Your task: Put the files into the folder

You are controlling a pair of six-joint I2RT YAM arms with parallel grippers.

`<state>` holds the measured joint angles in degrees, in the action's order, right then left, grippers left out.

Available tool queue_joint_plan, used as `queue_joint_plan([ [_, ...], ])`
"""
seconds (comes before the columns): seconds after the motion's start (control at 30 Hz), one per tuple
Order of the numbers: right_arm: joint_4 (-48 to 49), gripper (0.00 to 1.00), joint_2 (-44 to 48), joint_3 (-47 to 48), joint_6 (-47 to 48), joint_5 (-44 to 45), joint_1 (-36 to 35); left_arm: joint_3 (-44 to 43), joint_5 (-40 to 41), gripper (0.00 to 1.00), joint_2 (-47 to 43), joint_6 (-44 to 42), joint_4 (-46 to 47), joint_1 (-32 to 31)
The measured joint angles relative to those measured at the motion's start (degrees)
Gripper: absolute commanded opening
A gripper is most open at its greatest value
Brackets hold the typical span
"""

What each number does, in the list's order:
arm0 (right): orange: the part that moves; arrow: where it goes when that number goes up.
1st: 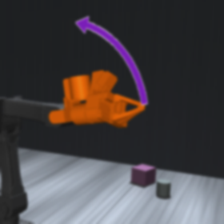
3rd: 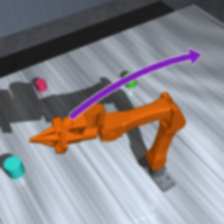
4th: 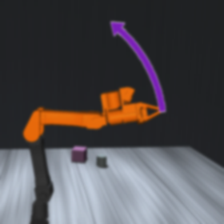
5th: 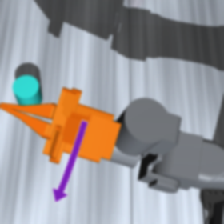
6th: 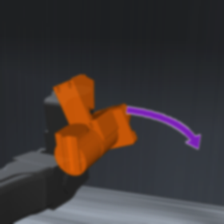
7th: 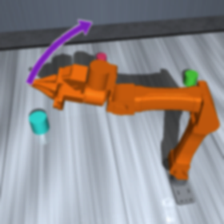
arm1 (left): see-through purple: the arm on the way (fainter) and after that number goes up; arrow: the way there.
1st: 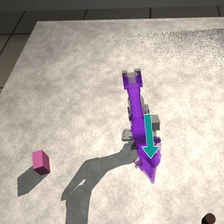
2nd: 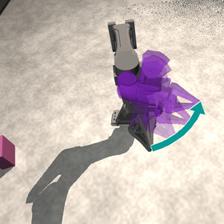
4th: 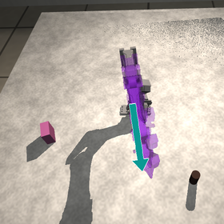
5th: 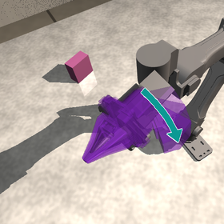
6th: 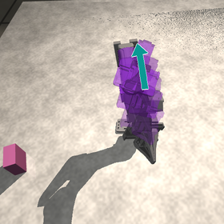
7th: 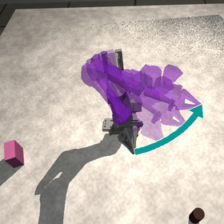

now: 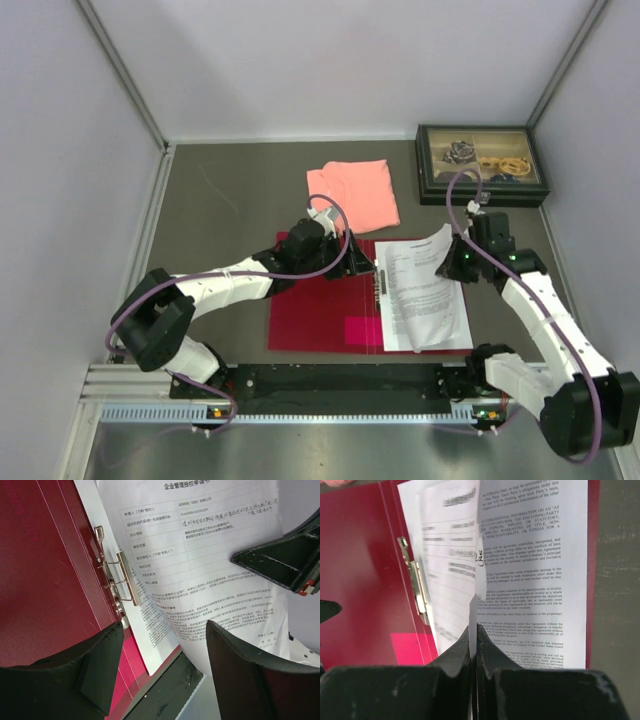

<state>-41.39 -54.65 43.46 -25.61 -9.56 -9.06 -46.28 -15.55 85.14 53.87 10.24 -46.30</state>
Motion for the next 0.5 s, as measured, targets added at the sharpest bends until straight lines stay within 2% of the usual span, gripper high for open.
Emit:
queue_joint_plan([
  [0.17, 0.2, 0.00, -4.8, 0.0, 0.0, 0.3, 0.1, 0.0, 0.0, 0.71, 0.0, 0.0, 0.0, 0.0],
  [0.5, 0.1, 0.00, -8.2, 0.0, 0.0, 5.4, 0.2, 0.0, -0.7, 0.71, 0.0, 0.0, 0.3, 0.0],
])
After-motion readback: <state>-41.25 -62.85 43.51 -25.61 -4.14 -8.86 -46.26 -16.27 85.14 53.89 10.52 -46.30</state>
